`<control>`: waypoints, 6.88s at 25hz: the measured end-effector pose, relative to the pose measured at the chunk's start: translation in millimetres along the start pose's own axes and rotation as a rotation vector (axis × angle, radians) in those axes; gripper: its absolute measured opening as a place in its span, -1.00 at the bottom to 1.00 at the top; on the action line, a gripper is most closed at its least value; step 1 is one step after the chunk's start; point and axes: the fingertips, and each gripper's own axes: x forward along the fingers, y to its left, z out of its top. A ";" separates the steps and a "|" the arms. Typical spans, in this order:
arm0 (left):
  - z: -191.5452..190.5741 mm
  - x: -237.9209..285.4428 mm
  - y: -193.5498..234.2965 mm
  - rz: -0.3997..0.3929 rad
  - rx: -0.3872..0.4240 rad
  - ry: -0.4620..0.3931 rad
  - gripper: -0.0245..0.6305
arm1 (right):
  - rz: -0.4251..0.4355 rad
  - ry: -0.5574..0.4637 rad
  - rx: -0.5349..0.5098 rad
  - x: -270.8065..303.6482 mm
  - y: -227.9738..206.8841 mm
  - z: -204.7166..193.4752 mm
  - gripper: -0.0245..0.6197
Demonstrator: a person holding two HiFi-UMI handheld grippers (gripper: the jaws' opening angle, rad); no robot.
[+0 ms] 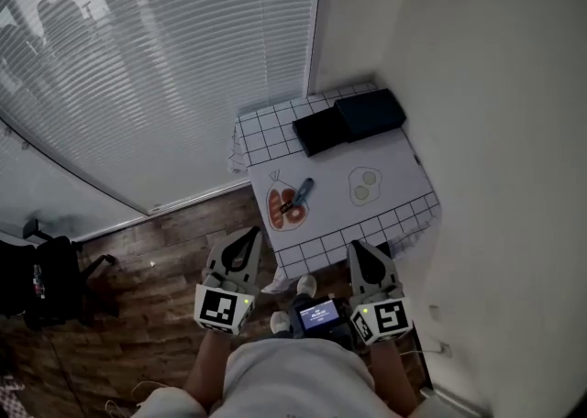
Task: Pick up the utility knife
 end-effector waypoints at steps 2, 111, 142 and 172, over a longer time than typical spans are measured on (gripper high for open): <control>-0.7 14.9 3.8 0.003 0.016 0.010 -0.90 | 0.032 0.013 0.022 14.2 -7.3 -4.6 -0.90; -172.6 241.9 124.7 -0.500 0.029 0.366 -0.90 | -0.500 0.605 0.375 247.5 -62.5 -205.4 -0.51; -37.9 191.7 74.7 -0.341 -0.011 0.141 -0.90 | -0.418 0.135 0.364 134.1 -97.2 -42.9 -0.51; 44.6 183.1 62.4 -0.181 0.045 -0.044 -0.90 | -0.335 -0.087 0.249 104.3 -123.1 39.7 -0.51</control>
